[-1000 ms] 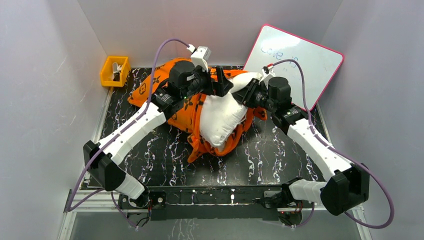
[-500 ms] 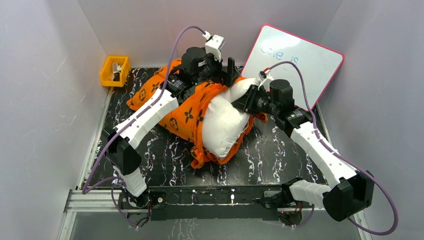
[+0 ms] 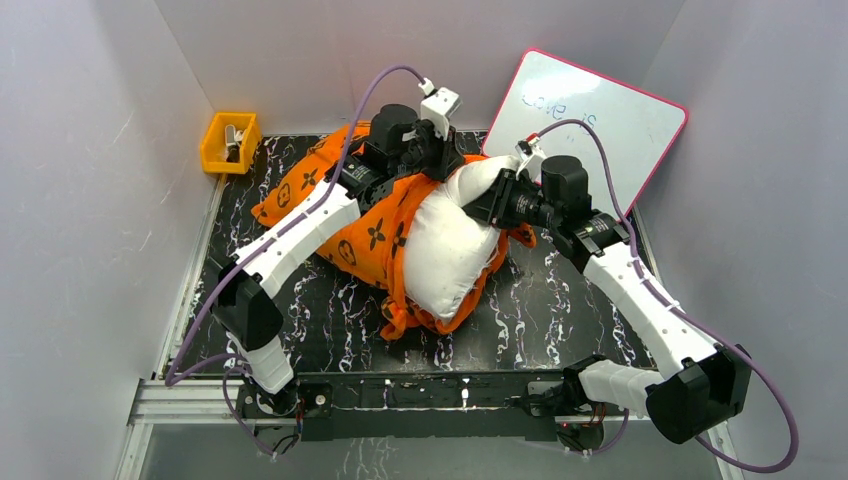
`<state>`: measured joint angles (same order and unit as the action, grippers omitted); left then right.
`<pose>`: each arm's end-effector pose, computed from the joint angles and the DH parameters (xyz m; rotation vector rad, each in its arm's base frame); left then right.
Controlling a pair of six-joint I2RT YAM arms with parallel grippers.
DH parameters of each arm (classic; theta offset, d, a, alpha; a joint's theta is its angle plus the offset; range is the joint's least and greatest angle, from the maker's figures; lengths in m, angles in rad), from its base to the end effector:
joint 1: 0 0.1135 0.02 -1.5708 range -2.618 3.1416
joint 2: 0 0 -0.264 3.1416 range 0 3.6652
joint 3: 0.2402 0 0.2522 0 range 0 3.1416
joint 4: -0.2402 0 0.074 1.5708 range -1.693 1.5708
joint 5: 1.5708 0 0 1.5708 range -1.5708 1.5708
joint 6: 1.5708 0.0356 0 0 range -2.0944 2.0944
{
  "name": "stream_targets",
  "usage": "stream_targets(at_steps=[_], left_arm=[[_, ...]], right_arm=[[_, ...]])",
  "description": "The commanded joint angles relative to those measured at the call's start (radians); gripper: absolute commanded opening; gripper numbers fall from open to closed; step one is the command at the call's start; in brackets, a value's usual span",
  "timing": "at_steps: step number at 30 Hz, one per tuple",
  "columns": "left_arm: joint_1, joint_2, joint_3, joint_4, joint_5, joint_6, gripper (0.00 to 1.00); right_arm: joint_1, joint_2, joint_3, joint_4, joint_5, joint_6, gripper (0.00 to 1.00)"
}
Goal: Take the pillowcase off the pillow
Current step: Remove the pillow from the pillowcase.
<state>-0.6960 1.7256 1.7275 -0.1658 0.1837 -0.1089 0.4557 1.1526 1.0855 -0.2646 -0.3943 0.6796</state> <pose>0.3128 -0.2698 0.4170 0.6504 1.6692 -0.7447 0.2295 0.1277 0.3634 -0.0604 2.0445 1.1176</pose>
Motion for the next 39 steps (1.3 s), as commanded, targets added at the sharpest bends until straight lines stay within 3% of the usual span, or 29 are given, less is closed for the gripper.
stream_targets(at_steps=[1, 6, 11, 14, 19, 22, 23, 25, 26, 30, 31, 32, 39], left_arm=[[0.001, 0.003, 0.011, -0.041, 0.006, 0.039, 0.00], [0.031, 0.059, 0.085, -0.087, -0.085, 0.101, 0.00], [0.142, 0.124, 0.099, -0.114, -0.157, 0.189, 0.00], [0.217, 0.065, -0.039, -0.033, -0.162, 0.245, 0.00], [0.286, -0.167, -0.421, 0.317, -0.115, 0.402, 0.00], [0.307, -0.223, -0.437, 0.297, -0.075, 0.372, 0.00], [0.307, -0.234, -0.416, 0.264, -0.034, 0.351, 0.07], [0.308, -0.268, -0.388, 0.225, 0.043, 0.286, 0.42], [0.308, -0.295, -0.390, 0.230, 0.064, 0.246, 0.51], [0.306, -0.479, -0.483, 0.309, 0.109, 0.064, 0.73], [0.304, -0.522, -0.504, 0.310, 0.116, 0.026, 0.89], [0.304, -0.568, -0.524, 0.311, 0.127, -0.016, 0.97], [0.291, -0.846, -0.773, 0.294, 0.334, -0.187, 0.98]], right_arm=[[0.017, -0.061, 0.091, 0.055, -0.138, -0.003, 0.00], [0.017, -0.089, 0.105, 0.023, -0.151, -0.019, 0.00], [0.015, -0.193, 0.105, -0.016, -0.091, -0.047, 0.00], [0.015, -0.254, 0.115, -0.035, -0.021, -0.048, 0.00], [0.013, -0.296, 0.151, -0.087, 0.114, -0.077, 0.00], [0.013, -0.262, 0.149, -0.060, 0.079, -0.064, 0.00], [0.013, -0.241, 0.145, -0.038, 0.060, -0.048, 0.00], [0.013, -0.199, 0.142, 0.011, 0.037, -0.020, 0.00], [0.013, -0.175, 0.151, 0.033, 0.033, -0.007, 0.00], [0.013, -0.059, 0.262, 0.060, 0.067, 0.024, 0.00], [0.013, -0.031, 0.293, 0.056, 0.091, 0.028, 0.00], [0.013, -0.005, 0.322, 0.053, 0.119, 0.031, 0.00], [0.004, 0.155, 0.494, 0.035, 0.242, 0.114, 0.00]])
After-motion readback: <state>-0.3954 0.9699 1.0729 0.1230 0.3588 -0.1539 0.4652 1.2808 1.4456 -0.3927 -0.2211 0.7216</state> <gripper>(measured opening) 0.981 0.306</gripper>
